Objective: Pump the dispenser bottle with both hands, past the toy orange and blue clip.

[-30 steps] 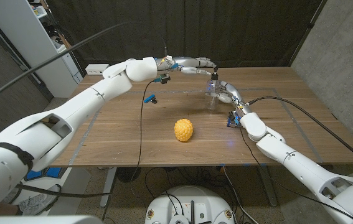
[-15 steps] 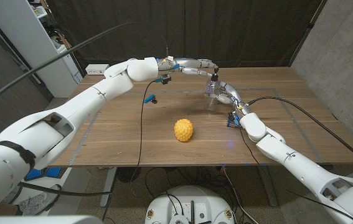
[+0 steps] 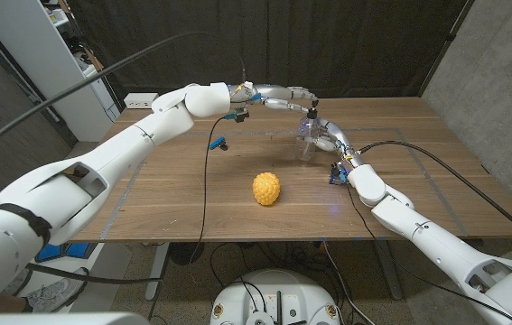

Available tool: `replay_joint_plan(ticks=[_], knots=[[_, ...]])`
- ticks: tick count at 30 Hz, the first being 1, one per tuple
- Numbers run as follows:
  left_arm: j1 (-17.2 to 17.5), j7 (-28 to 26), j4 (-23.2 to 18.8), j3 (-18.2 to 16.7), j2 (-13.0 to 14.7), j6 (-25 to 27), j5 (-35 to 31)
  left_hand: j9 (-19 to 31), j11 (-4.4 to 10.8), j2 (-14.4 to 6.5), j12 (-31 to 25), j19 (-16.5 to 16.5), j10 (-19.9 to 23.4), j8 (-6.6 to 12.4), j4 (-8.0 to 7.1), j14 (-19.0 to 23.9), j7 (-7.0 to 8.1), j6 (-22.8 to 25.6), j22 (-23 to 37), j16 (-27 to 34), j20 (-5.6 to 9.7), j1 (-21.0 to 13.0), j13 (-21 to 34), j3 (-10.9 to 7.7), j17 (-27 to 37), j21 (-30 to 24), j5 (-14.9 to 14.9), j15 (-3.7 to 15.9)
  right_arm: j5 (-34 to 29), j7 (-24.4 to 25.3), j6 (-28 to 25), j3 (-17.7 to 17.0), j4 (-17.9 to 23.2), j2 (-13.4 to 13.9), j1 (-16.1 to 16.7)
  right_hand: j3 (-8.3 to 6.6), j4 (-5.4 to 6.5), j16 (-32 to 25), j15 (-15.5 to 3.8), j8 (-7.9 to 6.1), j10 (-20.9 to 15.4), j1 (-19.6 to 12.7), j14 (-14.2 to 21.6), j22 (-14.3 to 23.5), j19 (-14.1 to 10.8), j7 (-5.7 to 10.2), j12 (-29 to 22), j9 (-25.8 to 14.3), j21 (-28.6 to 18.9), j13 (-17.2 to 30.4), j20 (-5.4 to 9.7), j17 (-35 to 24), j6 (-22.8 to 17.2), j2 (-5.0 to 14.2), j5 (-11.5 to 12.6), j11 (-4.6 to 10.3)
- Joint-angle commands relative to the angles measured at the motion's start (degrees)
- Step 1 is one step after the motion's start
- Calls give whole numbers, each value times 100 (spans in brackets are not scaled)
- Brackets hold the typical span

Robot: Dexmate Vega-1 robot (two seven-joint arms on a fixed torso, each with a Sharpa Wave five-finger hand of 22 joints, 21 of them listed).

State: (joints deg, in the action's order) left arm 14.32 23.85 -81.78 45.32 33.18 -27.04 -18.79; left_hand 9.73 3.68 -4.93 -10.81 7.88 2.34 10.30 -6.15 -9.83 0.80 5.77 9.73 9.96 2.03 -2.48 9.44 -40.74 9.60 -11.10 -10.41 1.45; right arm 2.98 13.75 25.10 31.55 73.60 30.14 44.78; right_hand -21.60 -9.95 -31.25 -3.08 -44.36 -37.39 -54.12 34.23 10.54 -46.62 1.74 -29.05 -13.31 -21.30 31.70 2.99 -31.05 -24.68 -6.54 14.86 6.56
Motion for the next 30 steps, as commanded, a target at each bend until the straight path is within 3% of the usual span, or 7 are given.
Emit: replay_joint_plan(ticks=[1, 23, 30], knots=[[4, 149, -133, 17, 61, 128, -82, 13, 8, -589, -39, -26, 45, 38, -21, -28, 1, 102, 32, 41, 323, -52, 36, -36, 6, -30, -18, 350, -7, 63, -32, -28, 57, -3, 25, -76, 29, 26, -891, -22, -88, -923, 50, 31, -110, 108, -7, 4, -33, 25, 136, -28, -166, 868, 39, 36], [-116, 568, -69, 177, 22, 202, -58, 10, 28, -608, -81, 43, 268, 76, -125, -42, -57, 364, 36, 38, 322, -8, 37, -15, 28, -7, -15, 354, 20, 37, -48, -37, 72, 16, 40, -75, 48, 50, -880, -17, -111, -952, 98, 32, -90, 105, 27, 19, -57, 35, 144, -64, -133, 894, 49, 43], [-132, 679, -90, 207, 13, 311, -47, 10, 5, -611, -81, 60, 300, 72, -173, -47, -88, 397, 37, 43, 329, 19, 37, -8, 38, -4, -16, 359, -16, 127, -32, -51, 65, -6, 54, -75, 55, 26, -885, -45, -209, -972, 193, 37, -143, 86, 0, 25, -98, 56, 218, -95, -195, 920, 53, 54]])
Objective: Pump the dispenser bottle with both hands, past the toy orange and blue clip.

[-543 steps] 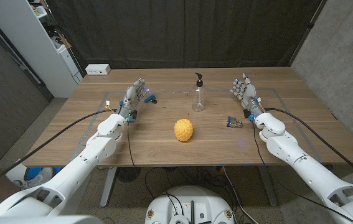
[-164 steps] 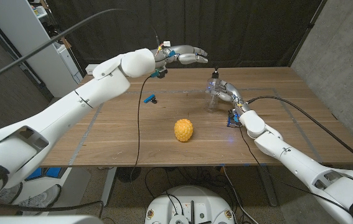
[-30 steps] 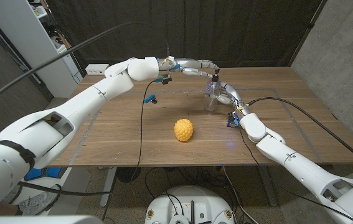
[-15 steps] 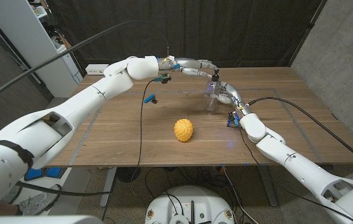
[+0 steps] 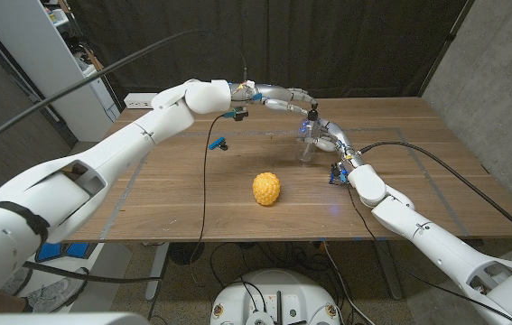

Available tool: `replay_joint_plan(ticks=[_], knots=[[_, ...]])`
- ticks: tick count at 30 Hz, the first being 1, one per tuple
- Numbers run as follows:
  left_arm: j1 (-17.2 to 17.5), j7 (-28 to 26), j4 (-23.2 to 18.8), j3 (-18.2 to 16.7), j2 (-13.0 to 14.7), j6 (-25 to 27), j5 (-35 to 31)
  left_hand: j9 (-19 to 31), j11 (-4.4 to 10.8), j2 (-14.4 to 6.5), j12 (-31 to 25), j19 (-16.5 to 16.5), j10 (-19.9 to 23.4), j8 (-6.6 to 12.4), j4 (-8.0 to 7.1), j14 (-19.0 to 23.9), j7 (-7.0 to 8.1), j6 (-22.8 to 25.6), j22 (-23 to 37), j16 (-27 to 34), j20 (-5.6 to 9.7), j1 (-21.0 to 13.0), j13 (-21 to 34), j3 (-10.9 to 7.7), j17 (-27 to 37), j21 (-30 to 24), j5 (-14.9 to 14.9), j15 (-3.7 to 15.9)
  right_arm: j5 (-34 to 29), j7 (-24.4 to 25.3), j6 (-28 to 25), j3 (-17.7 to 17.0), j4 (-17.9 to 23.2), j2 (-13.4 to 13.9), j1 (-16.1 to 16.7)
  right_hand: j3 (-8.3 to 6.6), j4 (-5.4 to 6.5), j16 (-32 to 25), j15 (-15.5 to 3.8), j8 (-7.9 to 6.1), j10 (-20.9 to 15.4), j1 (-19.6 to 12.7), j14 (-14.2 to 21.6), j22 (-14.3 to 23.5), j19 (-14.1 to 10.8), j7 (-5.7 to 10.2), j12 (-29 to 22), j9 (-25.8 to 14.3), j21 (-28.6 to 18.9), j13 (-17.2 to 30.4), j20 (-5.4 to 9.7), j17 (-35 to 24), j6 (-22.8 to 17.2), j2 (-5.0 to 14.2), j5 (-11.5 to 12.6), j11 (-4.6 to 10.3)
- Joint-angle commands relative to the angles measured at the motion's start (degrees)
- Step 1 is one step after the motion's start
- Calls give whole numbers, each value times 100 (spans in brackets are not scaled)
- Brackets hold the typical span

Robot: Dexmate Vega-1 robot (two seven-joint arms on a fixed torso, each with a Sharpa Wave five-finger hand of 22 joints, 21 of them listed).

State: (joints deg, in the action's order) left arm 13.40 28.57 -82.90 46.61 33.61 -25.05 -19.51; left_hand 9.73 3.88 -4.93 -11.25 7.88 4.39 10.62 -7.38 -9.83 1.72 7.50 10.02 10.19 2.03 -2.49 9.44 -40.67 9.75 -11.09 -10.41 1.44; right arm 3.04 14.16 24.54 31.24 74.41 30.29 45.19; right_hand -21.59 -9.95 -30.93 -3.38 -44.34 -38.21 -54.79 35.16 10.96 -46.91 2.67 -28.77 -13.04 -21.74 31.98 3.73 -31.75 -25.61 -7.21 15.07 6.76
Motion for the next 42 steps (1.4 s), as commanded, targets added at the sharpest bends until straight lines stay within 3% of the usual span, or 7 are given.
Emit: replay_joint_plan(ticks=[1, 15, 42], knots=[[-57, 232, 29, 92, -29, 106, 14, 10, -18, -611, -37, 62, 101, 40, -55, -46, -179, 230, 9, 21, 329, 20, 37, -16, 23, -4, -17, 358, -4, 106, -25, -33, 21, -25, 31, -73, 55, -10, -854, -51, -133, -905, 108, -5, -115, 1, -30, -1, -57, 30, 152, -29, -113, 986, 31, 31], [-158, 442, 38, 203, -34, 223, -97, 9, -19, -561, -11, 141, 94, 10, -161, -88, -187, 228, 11, 15, 354, 100, 38, 0, 42, 16, -19, 344, 12, 109, -28, -53, 35, -2, 48, -73, 53, -23, -852, -80, -222, -929, 200, 8, -139, -19, -58, 6, -100, 59, 245, -64, -177, 1006, 38, 35], [-151, 403, -4, 214, -18, 251, -175, 9, -27, -547, 14, 170, 86, -17, -199, -85, -196, 213, 12, 11, 390, 134, 38, -23, 29, 8, -35, 327, 2, 166, 20, -53, -7, -36, 52, -115, -13, -135, -914, -211, -536, -1187, 562, 27, -180, -5, -181, 21, -219, 164, 381, -204, -473, 1087, 55, 132]])
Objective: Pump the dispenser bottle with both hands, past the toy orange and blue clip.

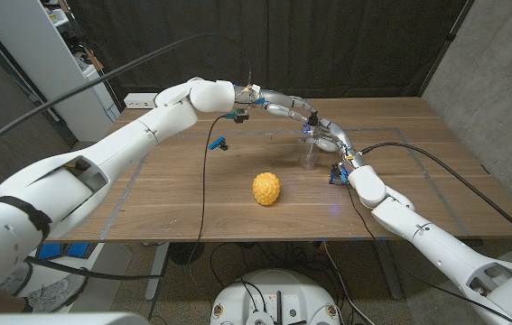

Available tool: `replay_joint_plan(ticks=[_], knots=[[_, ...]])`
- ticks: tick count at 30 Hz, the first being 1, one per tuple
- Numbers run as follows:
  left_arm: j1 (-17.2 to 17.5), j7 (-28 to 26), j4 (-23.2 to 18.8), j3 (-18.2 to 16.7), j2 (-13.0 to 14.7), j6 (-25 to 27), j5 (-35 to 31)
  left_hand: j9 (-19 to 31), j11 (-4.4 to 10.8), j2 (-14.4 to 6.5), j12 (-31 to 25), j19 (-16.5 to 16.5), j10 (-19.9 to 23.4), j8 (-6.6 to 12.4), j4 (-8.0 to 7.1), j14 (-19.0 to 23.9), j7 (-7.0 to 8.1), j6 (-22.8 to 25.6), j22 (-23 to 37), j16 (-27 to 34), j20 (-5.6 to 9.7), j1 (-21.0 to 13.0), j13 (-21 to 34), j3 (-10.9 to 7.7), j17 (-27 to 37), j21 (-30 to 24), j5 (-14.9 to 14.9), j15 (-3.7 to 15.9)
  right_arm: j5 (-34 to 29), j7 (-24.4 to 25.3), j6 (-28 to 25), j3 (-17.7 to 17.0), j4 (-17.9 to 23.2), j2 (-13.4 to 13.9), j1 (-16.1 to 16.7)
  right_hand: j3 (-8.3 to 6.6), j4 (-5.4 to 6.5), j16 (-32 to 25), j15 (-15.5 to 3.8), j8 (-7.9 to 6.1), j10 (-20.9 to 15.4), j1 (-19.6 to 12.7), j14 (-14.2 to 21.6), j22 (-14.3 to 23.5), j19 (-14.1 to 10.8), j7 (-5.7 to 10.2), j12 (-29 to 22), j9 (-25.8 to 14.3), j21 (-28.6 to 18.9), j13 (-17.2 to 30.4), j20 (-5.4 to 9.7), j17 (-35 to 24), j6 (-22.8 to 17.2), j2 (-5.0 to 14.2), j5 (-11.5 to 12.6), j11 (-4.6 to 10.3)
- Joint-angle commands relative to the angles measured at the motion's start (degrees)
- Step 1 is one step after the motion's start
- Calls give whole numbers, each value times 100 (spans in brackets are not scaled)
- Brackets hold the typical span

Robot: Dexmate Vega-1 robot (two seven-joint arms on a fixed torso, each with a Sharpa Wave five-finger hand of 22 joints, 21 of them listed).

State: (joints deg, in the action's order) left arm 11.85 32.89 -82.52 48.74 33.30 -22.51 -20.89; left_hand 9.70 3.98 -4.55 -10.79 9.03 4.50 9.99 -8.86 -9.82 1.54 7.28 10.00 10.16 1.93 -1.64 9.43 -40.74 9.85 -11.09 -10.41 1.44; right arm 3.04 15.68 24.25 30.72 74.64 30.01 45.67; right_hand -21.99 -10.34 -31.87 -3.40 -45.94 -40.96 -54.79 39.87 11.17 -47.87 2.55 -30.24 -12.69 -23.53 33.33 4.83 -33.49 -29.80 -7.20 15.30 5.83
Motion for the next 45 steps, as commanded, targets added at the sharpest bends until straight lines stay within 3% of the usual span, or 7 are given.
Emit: replay_joint_plan(ticks=[1, 45], knots=[[5, -28, -46, 0, 15, 0, -40, 12, -38, -584, -32, 57, 76, 46, -51, -86, -176, 237, 13, 14, 401, 51, 38, -17, 17, 8, -35, 325, 17, 18, 52, -8, -30, -15, 11, -73, 27, -49, -913, -51, -262, -1193, 102, 6, -85, 10, -36, -15, -43, 32, 273, -37, -51, 1088, 31, 221], [52, -410, -209, -174, 114, -45, -245, 17, -20, -603, 12, 46, -35, 9, 41, -89, -108, 82, 11, -1, 401, -5, 38, -37, -19, -17, -39, 321, 53, -3, -79, 35, -36, -51, -38, -35, 80, 49, -887, -104, -300, -1267, 146, 7, -9, 29, -16, -18, -142, 103, 284, -116, -99, 1114, 8, 211]])
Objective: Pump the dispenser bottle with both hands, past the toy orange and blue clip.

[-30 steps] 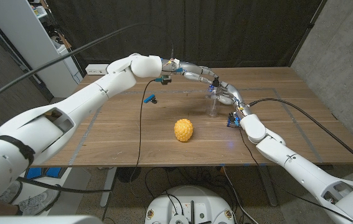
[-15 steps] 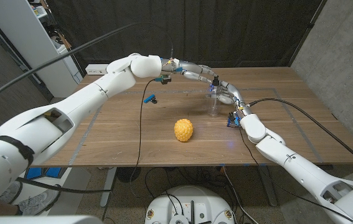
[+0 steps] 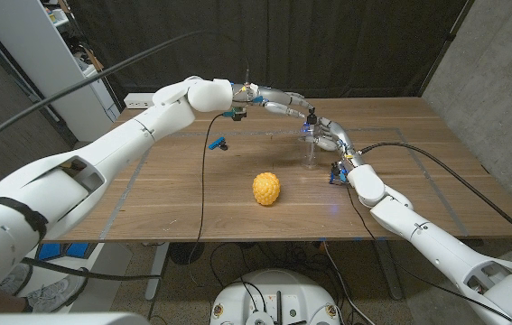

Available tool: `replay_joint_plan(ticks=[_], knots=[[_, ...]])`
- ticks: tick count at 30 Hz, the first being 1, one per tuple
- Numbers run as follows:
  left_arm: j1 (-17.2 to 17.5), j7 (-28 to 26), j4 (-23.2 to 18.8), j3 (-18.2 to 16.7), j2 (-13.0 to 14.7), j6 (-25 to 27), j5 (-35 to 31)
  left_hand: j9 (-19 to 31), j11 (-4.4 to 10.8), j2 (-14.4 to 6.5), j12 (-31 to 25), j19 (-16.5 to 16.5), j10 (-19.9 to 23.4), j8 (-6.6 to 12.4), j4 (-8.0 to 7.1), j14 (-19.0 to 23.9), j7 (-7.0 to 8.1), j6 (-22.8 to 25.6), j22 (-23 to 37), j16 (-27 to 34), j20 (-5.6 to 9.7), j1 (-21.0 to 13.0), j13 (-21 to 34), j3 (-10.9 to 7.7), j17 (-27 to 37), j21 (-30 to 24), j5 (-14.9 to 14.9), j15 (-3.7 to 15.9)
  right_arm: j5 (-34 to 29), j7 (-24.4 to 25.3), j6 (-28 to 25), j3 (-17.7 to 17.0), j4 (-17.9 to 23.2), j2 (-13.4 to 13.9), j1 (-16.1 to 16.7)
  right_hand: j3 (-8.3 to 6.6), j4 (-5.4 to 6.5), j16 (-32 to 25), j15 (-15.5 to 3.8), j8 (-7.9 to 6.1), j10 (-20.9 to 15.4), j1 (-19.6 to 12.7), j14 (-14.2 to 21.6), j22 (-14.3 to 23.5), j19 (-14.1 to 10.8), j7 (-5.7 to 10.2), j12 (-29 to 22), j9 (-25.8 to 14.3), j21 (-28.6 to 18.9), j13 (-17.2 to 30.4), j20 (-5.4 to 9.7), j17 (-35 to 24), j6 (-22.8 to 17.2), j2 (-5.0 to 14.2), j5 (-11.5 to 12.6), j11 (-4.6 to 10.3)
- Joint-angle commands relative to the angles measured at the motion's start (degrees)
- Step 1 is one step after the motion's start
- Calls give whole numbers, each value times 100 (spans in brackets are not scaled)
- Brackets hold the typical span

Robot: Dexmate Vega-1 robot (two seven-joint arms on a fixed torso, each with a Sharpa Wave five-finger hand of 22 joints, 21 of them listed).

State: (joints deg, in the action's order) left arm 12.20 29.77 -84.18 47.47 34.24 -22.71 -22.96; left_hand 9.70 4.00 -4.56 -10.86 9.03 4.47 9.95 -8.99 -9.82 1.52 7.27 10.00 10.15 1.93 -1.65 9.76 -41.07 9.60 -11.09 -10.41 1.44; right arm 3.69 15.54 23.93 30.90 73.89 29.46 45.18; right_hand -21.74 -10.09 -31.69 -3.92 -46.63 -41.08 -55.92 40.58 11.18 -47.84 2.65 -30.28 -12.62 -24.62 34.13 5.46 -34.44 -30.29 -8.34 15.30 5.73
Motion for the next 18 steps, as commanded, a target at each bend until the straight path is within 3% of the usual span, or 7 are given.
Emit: replay_joint_plan(ticks=[1, 18], knots=[[18, -114, -46, -47, 23, -32, -59, 17, -14, -603, 22, 44, -39, 13, 57, -89, -102, 80, 12, -1, 400, -6, 6, -3, 6, -18, -39, 319, 8, 24, -73, 6, 61, -2, 27, -57, 53, 27, -839, -39, -287, -1157, 82, 5, -13, 34, -10, -25, -37, 25, 223, -28, -57, 1227, 6, 225], [80, -270, -228, -163, 81, 66, -134, 18, 3, -600, 30, 17, -86, 12, 99, -83, -67, 33, 10, -2, 404, -34, 5, -5, 1, -28, -38, 322, 50, 24, -61, -5, 33, -20, 23, -36, 66, 74, -822, -54, -305, -1163, 91, 2, 2, 27, 11, -29, -83, 34, 224, -55, -54, 1236, -3, 221]])
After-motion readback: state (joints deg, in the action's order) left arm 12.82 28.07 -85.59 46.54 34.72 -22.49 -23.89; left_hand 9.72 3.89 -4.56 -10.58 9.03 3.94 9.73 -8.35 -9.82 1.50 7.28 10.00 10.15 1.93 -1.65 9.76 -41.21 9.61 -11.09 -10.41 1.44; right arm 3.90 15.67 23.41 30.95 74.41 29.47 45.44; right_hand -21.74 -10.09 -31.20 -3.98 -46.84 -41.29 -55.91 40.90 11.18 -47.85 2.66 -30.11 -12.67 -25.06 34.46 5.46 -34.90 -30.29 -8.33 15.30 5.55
